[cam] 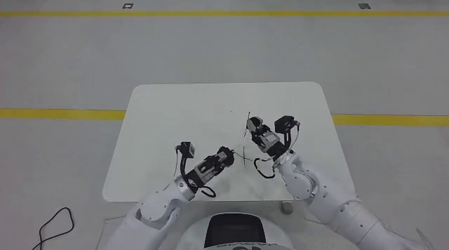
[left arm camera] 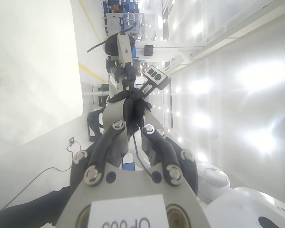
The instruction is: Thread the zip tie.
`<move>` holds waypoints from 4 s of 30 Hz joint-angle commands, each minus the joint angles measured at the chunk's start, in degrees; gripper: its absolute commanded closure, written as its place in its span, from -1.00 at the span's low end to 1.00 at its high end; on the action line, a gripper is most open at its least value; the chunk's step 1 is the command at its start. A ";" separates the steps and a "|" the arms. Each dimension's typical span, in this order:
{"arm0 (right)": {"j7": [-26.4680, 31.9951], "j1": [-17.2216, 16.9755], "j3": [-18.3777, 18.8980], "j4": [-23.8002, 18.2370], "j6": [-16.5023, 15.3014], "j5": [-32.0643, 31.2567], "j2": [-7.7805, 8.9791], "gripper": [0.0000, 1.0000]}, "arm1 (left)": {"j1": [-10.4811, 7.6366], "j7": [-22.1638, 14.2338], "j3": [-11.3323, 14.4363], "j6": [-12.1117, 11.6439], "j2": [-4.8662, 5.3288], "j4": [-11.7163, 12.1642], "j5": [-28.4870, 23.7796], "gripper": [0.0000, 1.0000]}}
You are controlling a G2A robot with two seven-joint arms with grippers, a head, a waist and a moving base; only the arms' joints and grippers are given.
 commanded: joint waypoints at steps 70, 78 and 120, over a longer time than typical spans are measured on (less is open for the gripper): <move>-11.58 -4.48 0.14 -3.81 -4.14 -9.10 -2.38 1.00 | -1.21 16.16 4.08 0.00 -2.55 1.29 4.87 1.00; -10.95 -5.12 0.80 -4.32 -4.14 -10.12 -2.84 1.00 | -1.20 16.23 4.13 0.00 -2.54 1.33 4.81 1.00; -9.88 -5.58 1.56 -4.50 -4.14 -11.53 -3.52 1.00 | -1.19 15.93 4.26 0.00 -2.55 1.42 4.55 1.00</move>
